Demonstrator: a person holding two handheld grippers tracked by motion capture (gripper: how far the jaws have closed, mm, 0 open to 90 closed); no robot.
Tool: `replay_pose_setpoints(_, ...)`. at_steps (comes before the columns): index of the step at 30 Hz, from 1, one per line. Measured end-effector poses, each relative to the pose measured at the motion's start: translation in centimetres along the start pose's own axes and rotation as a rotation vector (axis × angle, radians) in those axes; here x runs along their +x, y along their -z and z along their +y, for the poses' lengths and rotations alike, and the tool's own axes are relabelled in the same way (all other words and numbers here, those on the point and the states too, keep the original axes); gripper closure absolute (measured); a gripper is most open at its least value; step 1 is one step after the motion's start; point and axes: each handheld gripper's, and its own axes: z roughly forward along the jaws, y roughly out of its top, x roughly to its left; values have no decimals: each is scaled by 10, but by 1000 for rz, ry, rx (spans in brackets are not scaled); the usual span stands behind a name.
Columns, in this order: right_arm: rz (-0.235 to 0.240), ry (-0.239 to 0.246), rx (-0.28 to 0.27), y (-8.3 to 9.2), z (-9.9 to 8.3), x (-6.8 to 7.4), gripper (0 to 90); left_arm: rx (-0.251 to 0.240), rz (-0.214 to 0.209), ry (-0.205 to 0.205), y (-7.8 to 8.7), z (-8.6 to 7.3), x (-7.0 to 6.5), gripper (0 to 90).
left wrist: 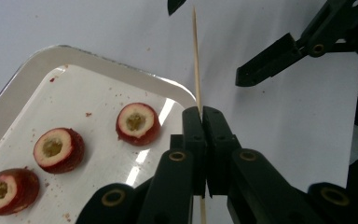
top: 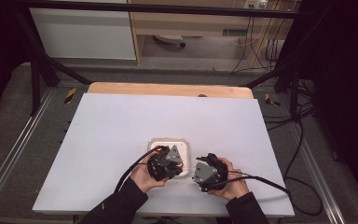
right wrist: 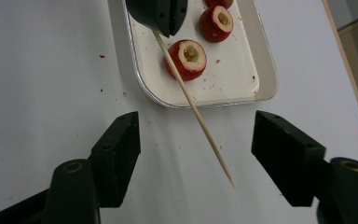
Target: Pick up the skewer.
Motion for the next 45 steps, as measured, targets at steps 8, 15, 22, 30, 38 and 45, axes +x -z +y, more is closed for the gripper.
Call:
replay_pose_setpoints(8,-3,133,5,1,-2,3,493,4,-11,-7,-6,8,-4,883)
replay_pose_setpoints(15,0,218,14,-1,-3,6,626,23,-24,-27,-11,13,-9,883)
replay_pose_setpoints(22,21,263,37,-3,-4,11,765,35,-32,-33,-15,15,-11,884)
replay_pose_setpoints(30,34,318,62,-6,-5,12,860,38,-40,-43,-17,15,-12,883)
replay_pose_setpoints(38,30,353,66,-6,-5,13,889,34,-48,-36,-17,15,-12,883)
replay_pose_setpoints(45,13,390,95,-3,-4,13,890,88,-62,-13,-12,13,-4,789)
